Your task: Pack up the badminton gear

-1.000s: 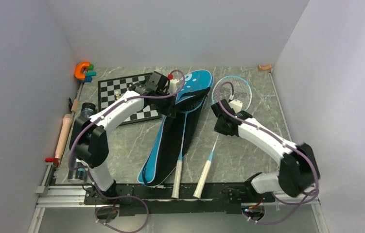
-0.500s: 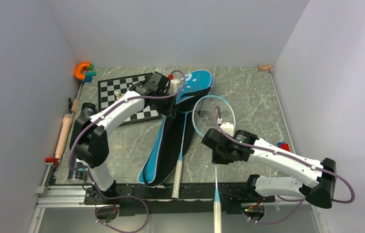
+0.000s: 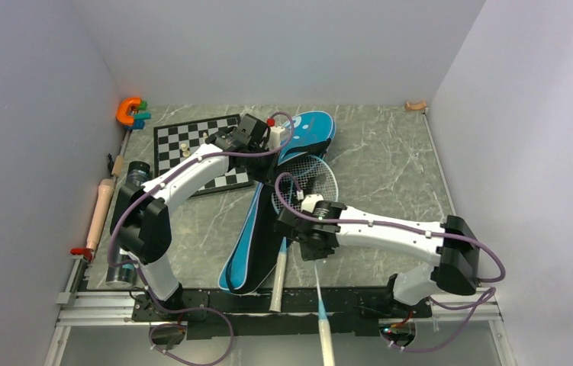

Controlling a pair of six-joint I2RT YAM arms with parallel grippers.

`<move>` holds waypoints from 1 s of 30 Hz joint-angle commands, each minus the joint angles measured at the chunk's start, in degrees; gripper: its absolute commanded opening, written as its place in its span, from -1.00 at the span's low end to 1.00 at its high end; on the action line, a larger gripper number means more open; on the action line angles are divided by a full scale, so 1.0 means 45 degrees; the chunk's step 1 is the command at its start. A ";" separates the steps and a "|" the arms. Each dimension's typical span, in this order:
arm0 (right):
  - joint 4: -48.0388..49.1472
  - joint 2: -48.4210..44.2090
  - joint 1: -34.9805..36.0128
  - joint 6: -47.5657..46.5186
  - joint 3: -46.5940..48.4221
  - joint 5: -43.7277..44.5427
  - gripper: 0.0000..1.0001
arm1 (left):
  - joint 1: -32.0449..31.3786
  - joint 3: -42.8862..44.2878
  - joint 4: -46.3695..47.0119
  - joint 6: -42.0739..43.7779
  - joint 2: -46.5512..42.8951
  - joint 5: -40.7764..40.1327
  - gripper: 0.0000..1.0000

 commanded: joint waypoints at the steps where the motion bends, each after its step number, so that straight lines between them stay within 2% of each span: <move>1: 0.0653 0.0889 -0.0415 -0.1074 0.1310 0.0290 -1.00 | -0.0095 0.0323 0.0429 0.0070 -0.0569 0.0401 -1.00; 9: 0.3135 0.2206 -0.1998 -0.2605 0.2410 0.0185 -1.00 | -0.0106 0.0204 0.0449 0.0106 -0.0795 0.1155 -1.00; 15: 0.5159 0.3080 -0.2364 -0.3665 0.3114 -0.0038 -1.00 | -0.0114 0.0074 0.0511 0.0352 -0.0973 0.2164 -1.00; 23: 0.7681 0.3283 -0.2628 -0.5064 0.2500 -0.0988 -1.00 | -0.0144 0.0071 0.0483 0.0497 -0.0908 0.2564 -1.00; 30: 0.8697 0.2519 -0.3880 -0.5317 0.1505 -0.1041 -1.00 | -0.0206 0.0230 0.0351 0.0521 -0.0707 0.2487 -1.00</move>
